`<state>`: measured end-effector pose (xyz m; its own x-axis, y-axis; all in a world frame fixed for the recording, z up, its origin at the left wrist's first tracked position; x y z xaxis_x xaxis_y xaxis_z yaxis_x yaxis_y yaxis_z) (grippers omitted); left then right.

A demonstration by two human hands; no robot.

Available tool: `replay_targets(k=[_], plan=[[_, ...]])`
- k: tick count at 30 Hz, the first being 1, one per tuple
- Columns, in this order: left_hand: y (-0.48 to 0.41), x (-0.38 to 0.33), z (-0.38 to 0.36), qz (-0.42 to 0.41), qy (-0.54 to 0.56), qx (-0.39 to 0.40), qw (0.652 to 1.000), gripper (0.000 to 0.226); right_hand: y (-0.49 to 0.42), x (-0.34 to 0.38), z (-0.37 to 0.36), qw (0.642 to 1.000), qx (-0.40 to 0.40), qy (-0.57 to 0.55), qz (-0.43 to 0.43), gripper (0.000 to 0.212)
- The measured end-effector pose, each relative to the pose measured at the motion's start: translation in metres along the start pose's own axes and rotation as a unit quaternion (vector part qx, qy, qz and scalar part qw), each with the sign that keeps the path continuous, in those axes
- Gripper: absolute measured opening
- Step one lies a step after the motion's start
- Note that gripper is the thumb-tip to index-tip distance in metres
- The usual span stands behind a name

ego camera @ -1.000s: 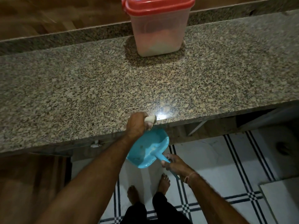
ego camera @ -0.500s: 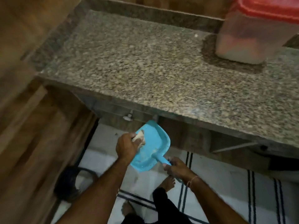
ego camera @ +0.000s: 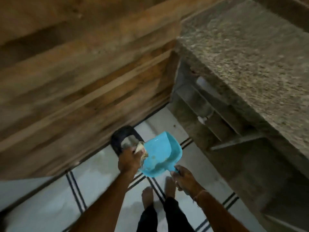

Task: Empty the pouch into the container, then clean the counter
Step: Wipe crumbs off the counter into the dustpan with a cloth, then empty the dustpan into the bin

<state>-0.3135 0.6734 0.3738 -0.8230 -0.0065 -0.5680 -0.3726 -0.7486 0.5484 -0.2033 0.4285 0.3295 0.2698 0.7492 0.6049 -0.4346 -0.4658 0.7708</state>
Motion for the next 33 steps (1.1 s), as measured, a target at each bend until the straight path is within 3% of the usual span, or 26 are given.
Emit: replay_targets(k=[7, 11, 16, 23, 27, 33], plan=[[-0.079, 0.123, 0.027, 0.11, 0.055, -0.062, 0.991, 0.035, -0.152, 0.027, -0.114, 0.975, 0.068, 0.208, -0.05, 0.025], [-0.127, 0.176, 0.017, 0.147, 0.124, -0.086, 0.977, 0.021, -0.253, 0.029, -0.176, 0.97, 0.077, 0.224, -0.055, 0.022], [-0.157, 0.224, -0.014, 0.193, 0.176, -0.082, 0.962, 0.008, -0.305, 0.023, -0.212, 0.951, 0.062, 0.289, -0.088, 0.022], [-0.171, 0.256, -0.041, 0.217, 0.197, -0.096, 0.951, 0.031, -0.355, -0.041, -0.217, 0.979, 0.036, 0.186, -0.073, 0.067], [-0.188, 0.265, -0.047, 0.207, 0.181, -0.108, 0.955, 0.028, -0.374, -0.04, -0.224, 0.986, 0.031, 0.156, -0.048, 0.059], [-0.205, 0.289, -0.065, 0.218, 0.185, -0.116, 0.951, 0.029, -0.399, -0.057, -0.248, 0.994, 0.035, 0.097, -0.032, 0.063]])
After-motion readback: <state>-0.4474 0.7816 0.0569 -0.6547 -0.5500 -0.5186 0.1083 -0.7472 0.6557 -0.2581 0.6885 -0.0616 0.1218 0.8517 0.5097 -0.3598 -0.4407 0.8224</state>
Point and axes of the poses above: each hand's wrist, its own y-axis away from the middle knuckle, its own z-axis out of the back of the hand, x = y × z, the point moved 9 cm from there along -y, towards the middle knuckle, and after that the axes turned 3 degrees about x, right-handed, at the moved point
